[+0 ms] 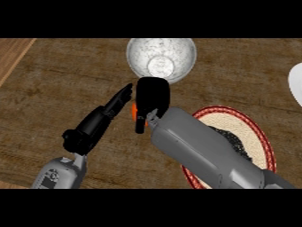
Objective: Pick the squash from the placemat and place it in the bowl
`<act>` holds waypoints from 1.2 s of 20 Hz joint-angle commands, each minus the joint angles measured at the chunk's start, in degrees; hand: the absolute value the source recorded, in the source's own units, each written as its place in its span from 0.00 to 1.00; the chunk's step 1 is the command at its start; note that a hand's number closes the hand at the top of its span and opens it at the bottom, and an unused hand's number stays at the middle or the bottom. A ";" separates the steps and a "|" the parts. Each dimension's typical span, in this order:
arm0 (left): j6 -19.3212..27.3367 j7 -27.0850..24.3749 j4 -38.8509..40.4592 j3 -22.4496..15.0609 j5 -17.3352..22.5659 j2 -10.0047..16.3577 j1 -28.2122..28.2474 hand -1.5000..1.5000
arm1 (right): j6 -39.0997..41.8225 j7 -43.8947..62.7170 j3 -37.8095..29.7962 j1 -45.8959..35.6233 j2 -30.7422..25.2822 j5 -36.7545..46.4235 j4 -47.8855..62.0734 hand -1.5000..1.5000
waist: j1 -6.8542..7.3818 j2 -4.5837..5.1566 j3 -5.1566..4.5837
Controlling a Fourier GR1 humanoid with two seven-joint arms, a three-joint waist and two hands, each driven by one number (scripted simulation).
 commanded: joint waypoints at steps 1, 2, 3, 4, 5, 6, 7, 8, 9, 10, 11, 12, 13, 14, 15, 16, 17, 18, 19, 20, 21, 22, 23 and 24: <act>0.60 1.36 1.47 -1.09 -0.98 -1.40 -1.98 0.50 | -2.34 4.55 5.09 -8.45 0.82 -0.05 4.45 1.00 | 0.08 -0.10 -0.04; 0.87 1.59 0.44 -1.38 -0.57 -1.90 -0.83 0.50 | -3.82 5.27 5.30 -10.32 0.83 1.26 5.58 1.00 | 0.11 -0.35 -0.04; 0.65 0.37 2.67 0.45 -0.31 -1.17 -2.06 0.50 | -4.35 6.11 4.94 -13.17 0.83 1.08 5.35 1.00 | -0.75 -0.22 -0.09; 0.82 1.79 2.03 0.64 -0.09 -1.24 -2.77 0.50 | -5.79 6.07 4.74 -14.99 0.83 1.30 5.65 1.00 | -1.47 -0.43 -0.02; 0.38 -0.05 1.67 -0.19 -0.43 -1.13 -1.11 0.50 | -8.03 8.11 4.93 -16.26 0.83 1.53 4.59 1.00 | -0.39 -0.56 -0.08; 0.60 0.23 1.54 0.17 -0.50 -1.03 -1.64 0.50 | -11.39 7.51 4.38 -17.79 0.83 3.25 4.25 1.00 | -0.62 -0.57 -0.05; 1.55 -0.26 2.51 0.37 -1.03 -1.38 -0.82 0.50 | -13.57 7.53 4.27 -18.73 0.83 4.16 4.70 1.00 | -1.43 -0.51 -0.04; 1.25 0.43 1.94 -0.26 -1.04 -1.51 -0.89 0.50 | -15.43 8.65 3.93 -19.86 0.83 4.36 4.44 1.00 | -1.10 -0.62 -0.03; 0.38 -1.25 1.82 1.35 -0.09 -0.09 0.23 0.50 | -17.62 8.18 2.91 -20.85 0.83 4.64 4.71 1.00 | -1.30 -0.59 -0.05; 0.68 -0.13 0.85 1.53 -0.15 -0.07 -0.65 0.50 | -21.06 7.94 2.92 -20.40 0.84 5.56 4.52 1.00 | -1.93 -0.72 0.03; 0.13 0.20 1.50 1.35 0.04 -0.20 -1.73 0.50 | -21.26 8.82 2.00 -22.46 0.84 4.48 4.61 1.00 | -1.62 -0.53 -0.02; 0.70 -0.51 1.99 1.39 -0.73 -0.08 -0.99 0.50 | -23.61 8.80 0.98 -22.85 0.84 4.75 4.84 1.00 | -2.29 -0.55 0.00; 1.86 0.50 2.77 1.60 -1.15 -0.92 -2.45 0.50 | -24.76 8.83 -0.17 -24.52 0.84 4.74 5.79 1.00 | -2.56 -0.37 -0.01; 1.95 0.59 2.36 1.47 -1.27 -0.96 -2.35 0.50 | -26.85 9.19 0.80 -24.03 0.84 4.96 6.33 1.00 | -2.71 -0.47 -0.01; 1.06 -0.83 1.30 1.19 -0.33 -0.92 -0.04 0.50 | -26.54 8.68 -1.26 -24.71 0.84 3.40 8.48 1.00 | -2.65 -0.48 -0.05; 0.76 0.91 1.32 2.24 -0.45 0.34 -2.22 0.50 | -28.58 8.76 -0.36 -24.78 0.84 3.86 8.86 1.00 | -2.62 -0.40 -0.03; 1.16 1.53 2.20 1.68 -0.36 -0.99 -3.25 0.50 | -28.16 10.14 0.36 -25.72 0.84 3.69 10.16 1.00 | -2.75 -0.31 -0.08; 1.17 0.42 2.08 2.88 -0.25 0.07 -1.86 0.50 | -29.30 8.23 -0.36 -24.87 0.84 3.54 12.47 1.00 | -3.57 -0.36 -0.05; 0.25 -0.68 2.74 2.37 -0.17 0.23 -0.92 0.50 | -28.05 8.86 -0.45 -26.16 0.84 3.22 14.26 1.00 | -3.78 -0.41 -0.09; 0.78 -1.25 2.93 2.38 -0.54 -0.11 -0.67 0.50 | -28.37 9.77 0.74 -26.90 0.84 3.80 15.68 1.00 | -3.66 -0.47 -0.11; 1.35 0.88 1.79 2.67 -0.63 0.01 -1.64 0.50 | -29.12 8.62 0.05 -27.13 0.84 3.49 17.91 1.00 | -3.46 -0.41 -0.07; -0.20 -1.06 1.61 3.46 0.23 1.30 -0.62 0.50 | -29.12 7.75 1.45 -27.24 0.84 4.60 20.32 1.00 | -3.39 -0.36 -0.11; 1.51 1.77 0.92 1.83 -0.39 -1.09 -1.73 0.50 | -29.29 7.44 2.42 -26.60 0.84 4.88 21.79 1.00 | -3.73 -0.41 -0.06; 1.31 -0.22 0.97 1.83 -0.51 -0.83 0.02 0.50 | -29.75 6.72 1.36 -27.54 0.84 5.81 24.18 1.00 | -4.34 -0.49 -0.05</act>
